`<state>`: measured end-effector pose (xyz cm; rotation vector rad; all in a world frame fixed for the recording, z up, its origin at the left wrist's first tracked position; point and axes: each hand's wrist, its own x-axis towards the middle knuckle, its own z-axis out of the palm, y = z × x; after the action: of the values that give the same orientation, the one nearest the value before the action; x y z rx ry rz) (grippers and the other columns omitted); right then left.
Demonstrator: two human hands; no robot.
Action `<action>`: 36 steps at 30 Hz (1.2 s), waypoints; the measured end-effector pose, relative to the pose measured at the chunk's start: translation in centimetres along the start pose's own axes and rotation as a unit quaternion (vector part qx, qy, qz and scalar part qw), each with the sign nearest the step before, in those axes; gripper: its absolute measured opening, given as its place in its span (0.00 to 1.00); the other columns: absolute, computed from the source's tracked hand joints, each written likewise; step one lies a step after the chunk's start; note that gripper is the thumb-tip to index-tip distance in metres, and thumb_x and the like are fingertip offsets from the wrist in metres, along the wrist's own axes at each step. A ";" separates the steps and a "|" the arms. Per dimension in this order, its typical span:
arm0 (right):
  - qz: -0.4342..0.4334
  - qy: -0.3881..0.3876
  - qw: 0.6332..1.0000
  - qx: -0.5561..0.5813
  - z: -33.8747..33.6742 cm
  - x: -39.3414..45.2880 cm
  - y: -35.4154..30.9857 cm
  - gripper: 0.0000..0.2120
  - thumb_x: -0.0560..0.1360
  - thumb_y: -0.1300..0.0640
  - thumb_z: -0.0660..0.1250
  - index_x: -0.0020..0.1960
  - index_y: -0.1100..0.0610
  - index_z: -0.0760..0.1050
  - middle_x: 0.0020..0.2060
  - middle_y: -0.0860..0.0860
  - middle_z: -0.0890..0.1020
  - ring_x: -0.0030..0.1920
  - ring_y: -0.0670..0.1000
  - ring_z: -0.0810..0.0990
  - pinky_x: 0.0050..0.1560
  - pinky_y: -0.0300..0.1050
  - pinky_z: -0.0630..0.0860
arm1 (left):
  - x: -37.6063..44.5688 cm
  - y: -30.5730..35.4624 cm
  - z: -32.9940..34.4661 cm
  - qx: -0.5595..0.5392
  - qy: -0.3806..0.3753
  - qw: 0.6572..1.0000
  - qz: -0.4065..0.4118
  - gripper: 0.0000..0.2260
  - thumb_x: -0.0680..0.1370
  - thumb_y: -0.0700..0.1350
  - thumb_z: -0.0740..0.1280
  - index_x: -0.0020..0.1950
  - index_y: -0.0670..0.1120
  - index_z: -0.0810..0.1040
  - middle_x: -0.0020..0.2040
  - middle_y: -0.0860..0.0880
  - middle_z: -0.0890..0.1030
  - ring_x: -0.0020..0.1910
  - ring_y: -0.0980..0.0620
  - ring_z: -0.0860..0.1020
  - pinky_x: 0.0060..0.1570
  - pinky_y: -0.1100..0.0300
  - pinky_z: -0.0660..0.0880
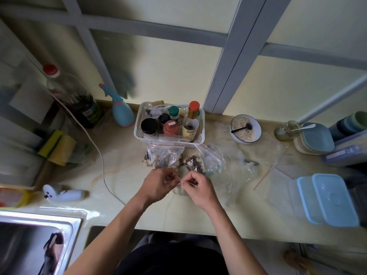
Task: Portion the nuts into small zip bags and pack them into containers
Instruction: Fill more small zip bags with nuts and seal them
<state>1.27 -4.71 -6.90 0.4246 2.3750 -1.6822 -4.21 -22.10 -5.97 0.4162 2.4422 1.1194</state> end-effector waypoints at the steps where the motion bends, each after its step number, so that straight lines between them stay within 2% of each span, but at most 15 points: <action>1: 0.003 0.001 1.000 0.002 -0.1 0.0 0.0 0.06 0.74 0.61 0.72 0.38 0.54 0.80 0.36 0.52 0.83 0.36 0.42 0.76 0.41 0.39 0.73 | 0.0 0.0 0.0 -0.002 0.003 1.000 -0.003 0.04 0.75 0.49 0.71 0.43 0.49 0.82 0.39 0.56 0.84 0.40 0.57 0.80 0.44 0.60 0.77; 6: 0.009 0.011 1.000 0.005 -0.2 0.0 -0.2 0.07 0.75 0.61 0.71 0.39 0.54 0.79 0.35 0.48 0.83 0.36 0.41 0.79 0.40 0.34 0.73 | 0.0 0.1 0.1 -0.035 0.010 0.999 -0.031 0.02 0.75 0.46 0.73 0.43 0.50 0.83 0.40 0.57 0.85 0.42 0.61 0.81 0.45 0.67 0.76; 11: 0.009 0.017 1.000 -0.019 -0.3 0.0 -0.2 0.08 0.75 0.60 0.72 0.38 0.52 0.78 0.32 0.42 0.81 0.34 0.39 0.76 0.37 0.34 0.71 | -0.1 -0.3 0.2 -0.037 0.011 0.999 -0.034 0.01 0.75 0.46 0.73 0.44 0.50 0.83 0.40 0.56 0.84 0.41 0.61 0.79 0.41 0.71 0.72; 15: 0.007 0.017 1.000 -0.020 -0.2 0.0 0.0 0.07 0.75 0.60 0.72 0.38 0.53 0.78 0.35 0.47 0.82 0.36 0.41 0.77 0.39 0.38 0.72 | -0.1 -0.4 0.1 -0.020 0.012 1.000 -0.021 0.02 0.76 0.45 0.72 0.45 0.48 0.83 0.39 0.57 0.83 0.41 0.60 0.79 0.40 0.72 0.71; 18: 0.011 0.002 1.000 -0.007 -0.3 0.0 0.1 0.07 0.75 0.60 0.71 0.40 0.52 0.79 0.34 0.47 0.81 0.36 0.41 0.76 0.40 0.37 0.72 | 0.0 -0.2 0.0 -0.011 0.011 1.000 -0.010 0.01 0.76 0.45 0.73 0.45 0.48 0.84 0.38 0.57 0.82 0.40 0.62 0.78 0.38 0.72 0.69; 22: 0.007 -0.041 0.999 -0.005 -0.4 0.0 0.1 0.02 0.76 0.56 0.73 0.45 0.50 0.81 0.37 0.53 0.82 0.36 0.42 0.76 0.40 0.37 0.71 | -0.2 -0.2 0.0 -0.025 0.006 0.999 -0.028 0.01 0.76 0.45 0.73 0.44 0.49 0.84 0.38 0.58 0.83 0.40 0.63 0.79 0.38 0.73 0.69; 25: -0.011 -0.023 1.000 -0.011 -0.3 -0.1 0.3 0.06 0.76 0.57 0.73 0.41 0.51 0.82 0.36 0.49 0.83 0.36 0.40 0.77 0.40 0.36 0.72 | -0.6 -0.5 0.3 -0.064 0.000 0.997 -0.049 0.02 0.76 0.47 0.73 0.44 0.50 0.82 0.38 0.58 0.83 0.39 0.63 0.80 0.39 0.72 0.71; 27: -0.014 -0.007 1.000 -0.017 -0.3 -0.1 0.3 0.10 0.76 0.57 0.73 0.38 0.48 0.80 0.34 0.45 0.81 0.36 0.40 0.77 0.40 0.36 0.71 | -0.7 -0.9 0.4 -0.074 0.000 0.996 -0.053 0.04 0.76 0.48 0.73 0.43 0.51 0.80 0.36 0.57 0.81 0.36 0.61 0.77 0.37 0.70 0.70; 31: -0.031 0.026 0.999 -0.031 -0.3 0.1 0.8 0.09 0.75 0.57 0.74 0.38 0.47 0.80 0.42 0.45 0.80 0.47 0.43 0.80 0.48 0.33 0.72 | -0.9 -0.8 0.4 -0.112 -0.014 0.993 -0.042 0.07 0.78 0.45 0.71 0.40 0.51 0.79 0.32 0.58 0.77 0.33 0.60 0.72 0.37 0.67 0.69; 36: -0.026 0.010 0.999 -0.020 -0.1 -0.2 0.5 0.13 0.78 0.57 0.70 0.38 0.44 0.74 0.36 0.41 0.79 0.40 0.41 0.76 0.45 0.38 0.71 | -0.7 -0.5 0.4 -0.120 -0.010 0.991 -0.051 0.07 0.78 0.43 0.71 0.40 0.50 0.79 0.32 0.58 0.77 0.32 0.59 0.72 0.36 0.68 0.69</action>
<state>1.65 -4.45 -7.24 0.3771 2.4497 -1.6564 -3.42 -22.47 -6.43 0.2224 2.2485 1.3370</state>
